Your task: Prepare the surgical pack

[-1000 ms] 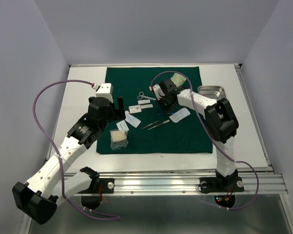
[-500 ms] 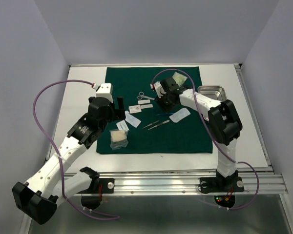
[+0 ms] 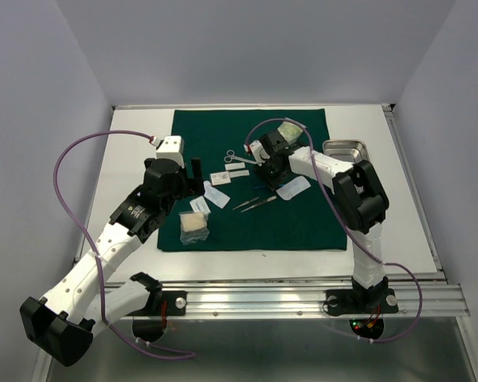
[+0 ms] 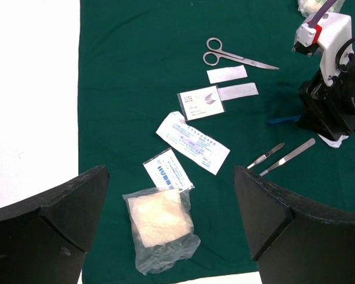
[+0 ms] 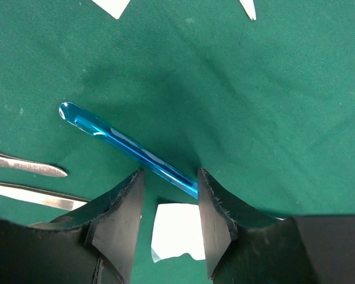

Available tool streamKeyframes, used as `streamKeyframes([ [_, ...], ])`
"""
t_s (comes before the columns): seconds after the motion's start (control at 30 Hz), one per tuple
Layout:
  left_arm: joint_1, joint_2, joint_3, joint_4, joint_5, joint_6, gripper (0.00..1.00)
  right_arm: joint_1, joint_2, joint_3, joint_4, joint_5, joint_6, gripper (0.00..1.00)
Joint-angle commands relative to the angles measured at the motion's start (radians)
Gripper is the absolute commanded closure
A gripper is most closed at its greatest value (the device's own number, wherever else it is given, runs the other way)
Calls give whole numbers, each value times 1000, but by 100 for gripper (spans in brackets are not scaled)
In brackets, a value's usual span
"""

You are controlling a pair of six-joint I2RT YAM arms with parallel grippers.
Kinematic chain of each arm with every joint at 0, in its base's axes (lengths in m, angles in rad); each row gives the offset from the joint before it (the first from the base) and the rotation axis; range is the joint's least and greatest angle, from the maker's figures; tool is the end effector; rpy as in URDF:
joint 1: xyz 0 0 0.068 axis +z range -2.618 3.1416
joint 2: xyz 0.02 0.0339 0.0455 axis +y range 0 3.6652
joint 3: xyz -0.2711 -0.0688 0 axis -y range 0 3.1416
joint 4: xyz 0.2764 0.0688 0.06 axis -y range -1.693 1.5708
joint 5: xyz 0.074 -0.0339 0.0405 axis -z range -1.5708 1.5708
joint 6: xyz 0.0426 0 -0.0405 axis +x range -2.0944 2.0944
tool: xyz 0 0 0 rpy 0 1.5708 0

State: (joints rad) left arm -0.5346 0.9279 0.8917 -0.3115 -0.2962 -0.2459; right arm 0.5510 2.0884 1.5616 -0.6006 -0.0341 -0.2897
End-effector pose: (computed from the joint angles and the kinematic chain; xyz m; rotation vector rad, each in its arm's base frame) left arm 0.2161 -0.1135 0.3413 0.0766 1.9087 -0.2447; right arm 0.4024 0.2490 0.1567 -1.1128 2.4640 0.1251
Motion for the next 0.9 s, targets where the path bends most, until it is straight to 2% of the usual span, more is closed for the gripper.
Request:
streamKeyframes([
  [0.0, 5, -17, -5, 9, -27, -7, 1, 9, 13, 29, -10, -16, -12, 53],
  [0.13, 5, -12, -4, 6, -26, -9, 1, 9, 30, 26, -7, -15, -12, 55],
  [0.3, 5, -9, -2, 8, -24, -9, 1, 9, 42, 23, -5, -61, -8, 76],
  [0.43, 5, -9, -2, 9, -21, -9, 1, 9, 32, 23, -18, -101, -3, 85],
  [0.63, 5, -6, -2, 12, -15, -12, 1, 9, -30, 20, -13, -78, 10, 98],
  [0.87, 5, -6, -4, 14, -12, -12, 1, 9, -136, 15, 53, -37, 92, 99],
])
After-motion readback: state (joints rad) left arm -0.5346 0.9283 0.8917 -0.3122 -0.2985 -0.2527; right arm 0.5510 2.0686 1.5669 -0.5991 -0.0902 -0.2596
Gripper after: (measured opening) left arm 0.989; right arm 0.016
